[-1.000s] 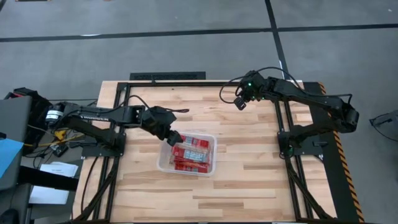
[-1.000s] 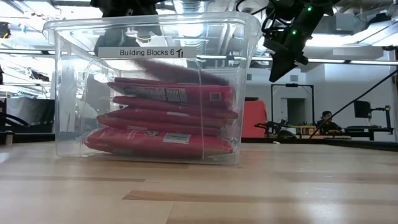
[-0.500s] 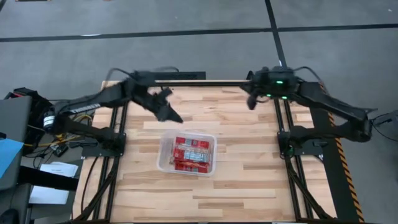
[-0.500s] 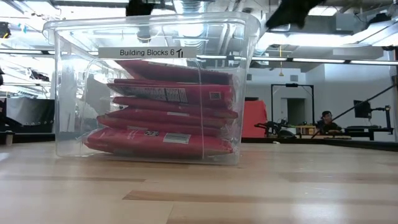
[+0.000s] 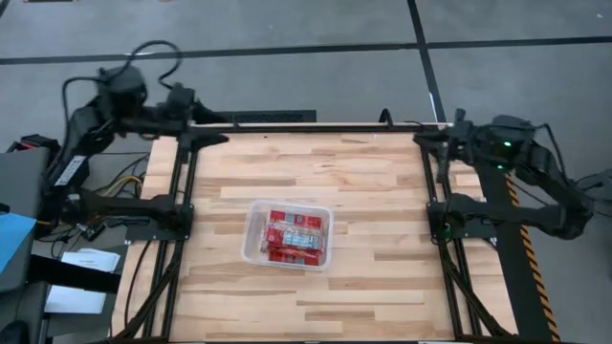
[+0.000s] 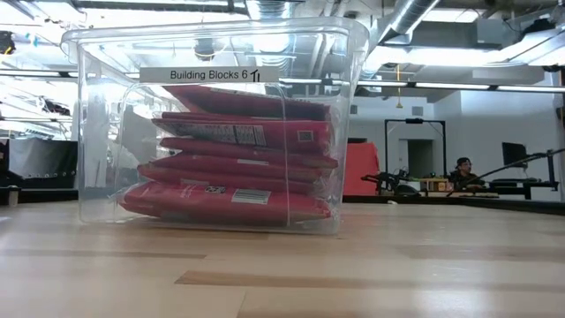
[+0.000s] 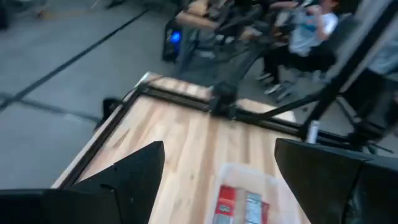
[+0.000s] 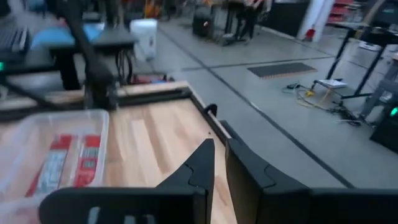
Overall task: Sort popcorn bags into baskets
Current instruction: Return to Home Position
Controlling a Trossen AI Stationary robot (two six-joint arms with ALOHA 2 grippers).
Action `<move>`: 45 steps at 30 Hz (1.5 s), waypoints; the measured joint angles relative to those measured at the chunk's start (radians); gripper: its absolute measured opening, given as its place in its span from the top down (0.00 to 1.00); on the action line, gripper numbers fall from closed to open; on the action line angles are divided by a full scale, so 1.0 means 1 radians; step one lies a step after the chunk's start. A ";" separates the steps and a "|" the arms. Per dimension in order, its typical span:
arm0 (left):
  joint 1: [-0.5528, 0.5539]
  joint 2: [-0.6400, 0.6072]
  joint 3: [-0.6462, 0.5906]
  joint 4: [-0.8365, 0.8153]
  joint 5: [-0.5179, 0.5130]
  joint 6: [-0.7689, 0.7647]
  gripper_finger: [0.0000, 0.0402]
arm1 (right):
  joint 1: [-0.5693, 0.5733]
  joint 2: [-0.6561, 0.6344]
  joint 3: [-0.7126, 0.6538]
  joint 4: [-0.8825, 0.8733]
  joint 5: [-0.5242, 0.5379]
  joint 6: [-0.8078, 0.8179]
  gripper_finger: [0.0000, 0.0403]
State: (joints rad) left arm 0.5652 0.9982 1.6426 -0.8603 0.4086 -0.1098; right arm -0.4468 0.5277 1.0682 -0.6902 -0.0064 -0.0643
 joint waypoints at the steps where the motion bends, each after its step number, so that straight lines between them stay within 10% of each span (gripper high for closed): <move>1: 0.012 -0.022 -0.016 0.014 0.029 0.002 0.27 | -0.008 -0.032 -0.015 0.009 -0.015 0.027 0.84; 8: 0.098 -0.243 -0.332 0.254 0.284 -0.163 0.27 | -0.033 -0.261 -0.238 0.331 -0.175 0.276 0.84; 22: 0.256 -0.596 -1.243 1.196 0.485 -0.754 0.27 | -0.034 -0.433 -0.498 0.504 -0.115 0.558 0.84; 29: 0.295 -0.709 -1.607 1.659 0.334 -0.969 0.27 | -0.033 -0.523 -0.629 0.616 -0.153 0.754 0.84; 33: 0.212 -0.790 -1.623 1.654 0.285 -0.931 0.27 | -0.019 -0.508 -0.723 0.746 -0.186 0.837 0.84; 45: -0.529 -0.829 -1.629 1.407 -0.578 -0.420 0.27 | 0.028 -0.511 -1.041 1.114 -0.226 0.774 0.84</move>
State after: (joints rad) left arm 0.0365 0.1696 0.0132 0.5467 -0.1694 -0.5303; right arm -0.4188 0.0166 0.0276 0.4243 -0.2323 0.7098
